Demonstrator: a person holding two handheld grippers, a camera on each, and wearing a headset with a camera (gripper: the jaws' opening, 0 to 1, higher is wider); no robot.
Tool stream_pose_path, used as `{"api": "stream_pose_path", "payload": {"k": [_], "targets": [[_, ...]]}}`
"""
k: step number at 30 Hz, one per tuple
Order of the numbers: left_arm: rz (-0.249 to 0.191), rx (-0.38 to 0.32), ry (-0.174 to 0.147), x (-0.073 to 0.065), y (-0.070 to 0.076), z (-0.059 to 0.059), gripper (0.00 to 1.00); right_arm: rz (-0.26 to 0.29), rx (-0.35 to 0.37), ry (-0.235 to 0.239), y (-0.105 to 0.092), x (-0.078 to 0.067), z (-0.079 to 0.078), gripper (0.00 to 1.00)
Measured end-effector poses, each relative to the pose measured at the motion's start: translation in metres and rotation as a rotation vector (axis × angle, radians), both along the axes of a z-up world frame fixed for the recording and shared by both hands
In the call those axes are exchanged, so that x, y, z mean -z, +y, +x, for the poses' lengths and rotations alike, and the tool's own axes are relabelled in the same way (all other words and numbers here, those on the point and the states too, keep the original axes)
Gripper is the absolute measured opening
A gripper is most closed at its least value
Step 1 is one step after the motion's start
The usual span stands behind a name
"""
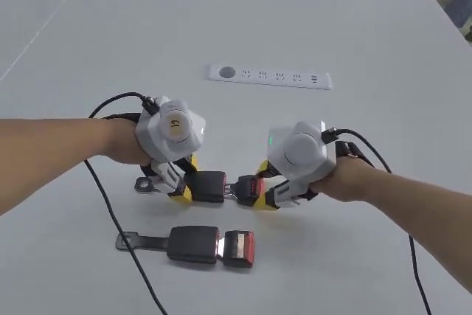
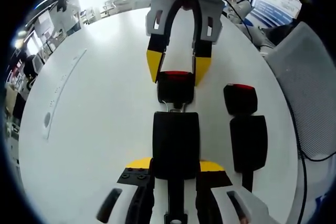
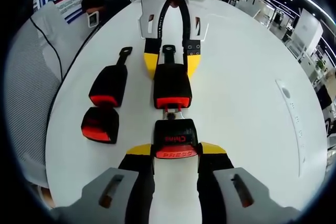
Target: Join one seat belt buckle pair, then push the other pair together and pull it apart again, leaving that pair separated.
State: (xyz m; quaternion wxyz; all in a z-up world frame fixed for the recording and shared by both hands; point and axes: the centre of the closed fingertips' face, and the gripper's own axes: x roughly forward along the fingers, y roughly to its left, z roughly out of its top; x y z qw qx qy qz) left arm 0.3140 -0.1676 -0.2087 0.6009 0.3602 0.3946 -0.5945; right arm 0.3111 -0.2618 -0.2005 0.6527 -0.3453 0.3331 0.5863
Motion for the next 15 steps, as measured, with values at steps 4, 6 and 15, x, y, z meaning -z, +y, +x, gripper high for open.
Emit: {"api": "stream_pose_path", "payload": {"k": [4, 6, 15], "targets": [[0.004, 0.006, 0.0, -0.001, -0.001, -0.001, 0.29, -0.001, 0.006, 0.001, 0.0, 0.0, 0.001, 0.28], [0.004, 0.007, -0.001, -0.001, -0.001, -0.001, 0.29, -0.001, 0.006, 0.001, 0.001, 0.0, 0.001, 0.28], [-0.004, -0.001, -0.007, -0.005, -0.005, -0.005, 0.29, 0.005, 0.007, 0.004, 0.012, 0.002, 0.002, 0.28]]}}
